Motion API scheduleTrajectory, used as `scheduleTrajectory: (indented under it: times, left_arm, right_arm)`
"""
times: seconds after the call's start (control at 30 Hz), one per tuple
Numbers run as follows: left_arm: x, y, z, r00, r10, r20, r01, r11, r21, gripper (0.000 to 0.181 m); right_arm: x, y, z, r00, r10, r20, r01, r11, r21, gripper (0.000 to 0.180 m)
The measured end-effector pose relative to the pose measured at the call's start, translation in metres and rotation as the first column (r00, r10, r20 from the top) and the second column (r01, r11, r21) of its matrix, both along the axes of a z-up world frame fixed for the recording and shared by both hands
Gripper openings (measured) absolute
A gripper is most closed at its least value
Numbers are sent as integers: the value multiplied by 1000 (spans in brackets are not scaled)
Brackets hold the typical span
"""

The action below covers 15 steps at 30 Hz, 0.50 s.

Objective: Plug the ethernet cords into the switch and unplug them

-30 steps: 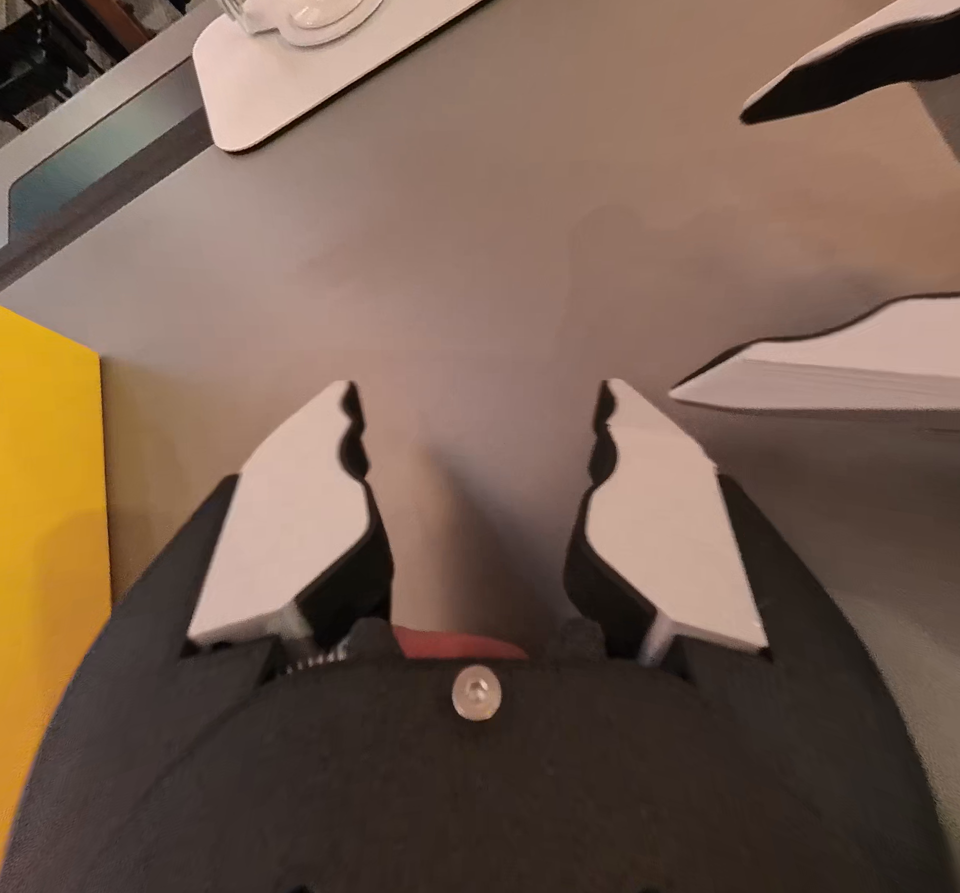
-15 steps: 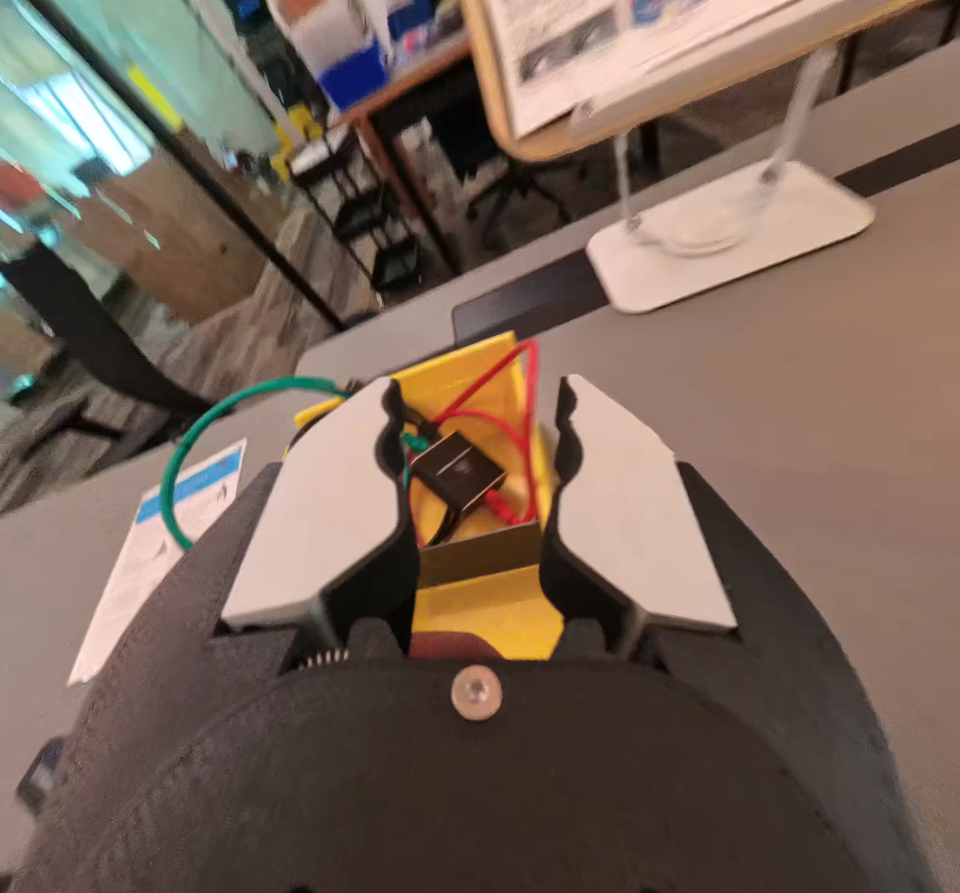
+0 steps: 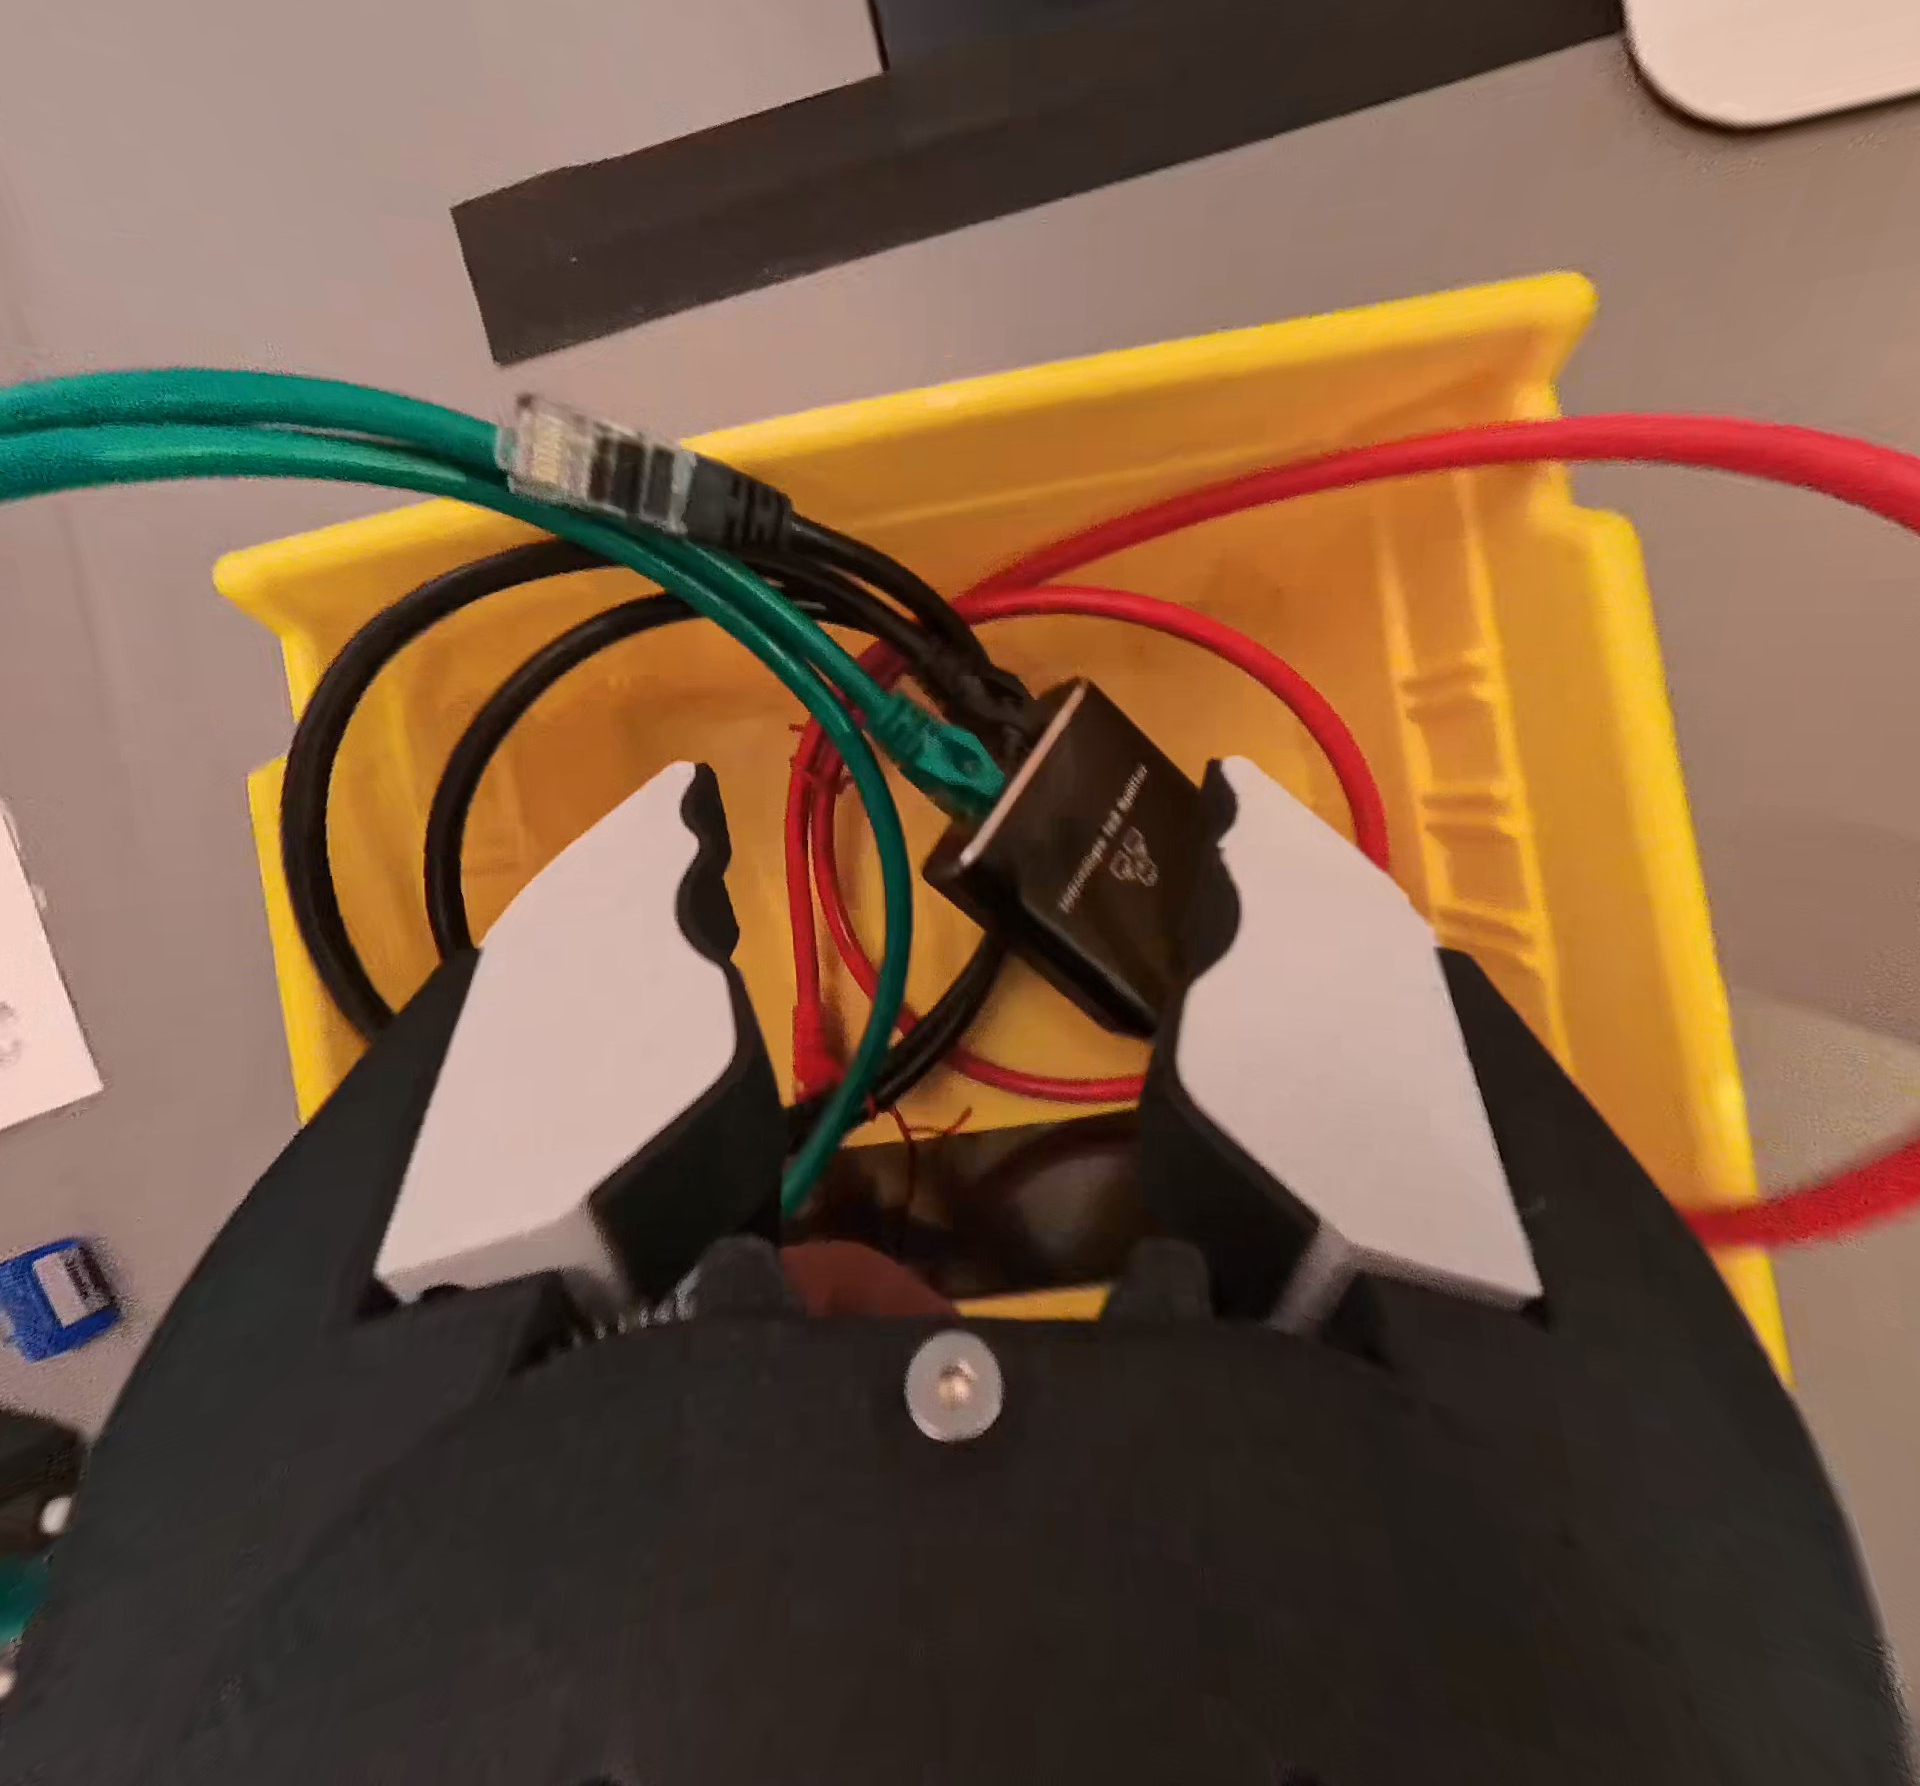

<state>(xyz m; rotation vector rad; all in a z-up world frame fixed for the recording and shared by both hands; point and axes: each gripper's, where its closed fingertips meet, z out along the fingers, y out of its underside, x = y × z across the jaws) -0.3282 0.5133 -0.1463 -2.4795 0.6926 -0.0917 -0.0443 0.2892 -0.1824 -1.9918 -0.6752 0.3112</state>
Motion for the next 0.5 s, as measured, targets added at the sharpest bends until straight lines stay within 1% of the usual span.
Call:
scheduleTrajectory:
  times: [0.1,0.13,0.2,0.23,0.27,0.3,0.37,0.47,0.5]
  left_arm:
    - [-9,18,-14,998,64,-22,-65,996,-66,81]
    - [-10,23,-19,996,85,-5,-85,992,-92,75]
    - [0,26,-23,990,91,106,-75,986,-148,48]
    - [1,28,-25,987,103,127,-82,984,-159,43]
    - [-1,30,-25,987,103,126,-83,985,-151,37]
    - [-2,32,-23,984,109,141,-89,987,-136,34]
    - [-2,37,-11,977,117,176,-105,992,-75,26]
    - [0,39,18,972,82,220,-91,995,31,16]
    - [-1,38,30,973,68,221,-85,994,68,15]
  right_arm:
    - [0,0,1,1000,2,-13,-2,1000,-5,25]
    - [-1,0,1,1000,4,-13,-4,1000,-5,25]
    - [-1,-1,2,1000,8,-12,-8,1000,1,25]
    - [-1,-1,3,1000,11,-12,-11,1000,3,25]
    - [-1,-1,3,1000,14,-13,-14,1000,4,25]
    - [-1,-1,3,1000,16,-16,-16,1000,3,25]
    - [-1,0,3,999,19,-26,-19,1000,2,25]
    - [0,0,6,999,16,-39,-16,1000,4,25]
    - [0,0,7,999,16,-43,-15,1000,4,25]
